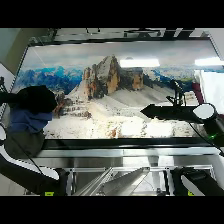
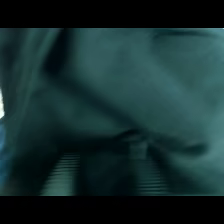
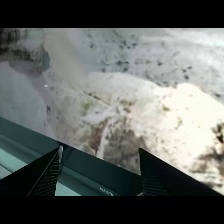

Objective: Fold the shirts.

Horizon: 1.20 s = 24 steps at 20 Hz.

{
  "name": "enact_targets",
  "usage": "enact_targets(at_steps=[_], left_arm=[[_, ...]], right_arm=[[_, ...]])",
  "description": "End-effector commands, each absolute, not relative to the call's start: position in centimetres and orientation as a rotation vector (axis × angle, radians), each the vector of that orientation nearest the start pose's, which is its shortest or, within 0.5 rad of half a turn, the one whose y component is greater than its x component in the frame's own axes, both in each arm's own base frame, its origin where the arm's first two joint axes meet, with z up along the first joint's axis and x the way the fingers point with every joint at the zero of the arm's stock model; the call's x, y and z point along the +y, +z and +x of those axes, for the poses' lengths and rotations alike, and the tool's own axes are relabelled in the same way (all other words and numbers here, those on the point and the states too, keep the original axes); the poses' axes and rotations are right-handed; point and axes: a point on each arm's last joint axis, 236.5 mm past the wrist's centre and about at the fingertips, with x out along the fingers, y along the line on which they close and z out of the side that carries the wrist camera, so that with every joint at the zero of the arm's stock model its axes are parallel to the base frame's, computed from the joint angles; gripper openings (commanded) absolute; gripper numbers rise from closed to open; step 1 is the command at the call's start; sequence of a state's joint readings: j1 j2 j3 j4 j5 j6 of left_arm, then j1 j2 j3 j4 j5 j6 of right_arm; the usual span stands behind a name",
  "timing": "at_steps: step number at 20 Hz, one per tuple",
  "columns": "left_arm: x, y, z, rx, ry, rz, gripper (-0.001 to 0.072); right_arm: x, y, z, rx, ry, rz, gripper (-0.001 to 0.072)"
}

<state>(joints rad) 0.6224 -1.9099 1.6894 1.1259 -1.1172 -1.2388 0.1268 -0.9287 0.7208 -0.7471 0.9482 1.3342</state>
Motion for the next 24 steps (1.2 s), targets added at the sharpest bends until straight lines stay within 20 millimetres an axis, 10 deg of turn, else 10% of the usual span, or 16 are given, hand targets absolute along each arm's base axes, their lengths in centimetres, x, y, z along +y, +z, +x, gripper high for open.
enact_targets(at_steps=[1,3,5,10,13,17,22,24], left_arm=[[20.4,-8.3,49.3,1.204,0.035,-0.513,-0.0002],[18.9,-6.3,49.8,1.227,-0.022,-0.493,-0.0003],[15.9,-1.8,51.8,1.152,-0.108,-0.534,-0.0003],[-2.4,16.5,54.3,0.817,-0.664,-0.685,-0.0002],[-12.4,20.5,50.7,0.839,-0.854,-0.556,-0.0001],[-24.9,18.5,44.7,0.997,-1.079,-0.487,-0.0002],[-34.2,8.2,41.0,1.169,-1.04,-0.383,0.0025],[-35.6,6.2,39.8,1.218,-1.054,-0.354,0.0414]], right_arm=[[18.1,4.6,30.4,1.068,0.545,0.539,0.0547],[18.3,4.7,30.4,1.066,0.549,0.552,0.0519],[18.3,4.8,30.4,1.065,0.55,0.553,0.0207],[17.9,4.7,30.5,1.061,0.543,0.546,0.0204],[16.4,4.9,31.1,1.057,0.509,0.568,0.0205],[14.3,5.1,30.4,1.083,0.529,0.543,0.0207],[13.5,5.0,30.5,1.08,0.522,0.543,0.0369],[13.4,5.0,30.6,1.075,0.52,0.539,0.037]])
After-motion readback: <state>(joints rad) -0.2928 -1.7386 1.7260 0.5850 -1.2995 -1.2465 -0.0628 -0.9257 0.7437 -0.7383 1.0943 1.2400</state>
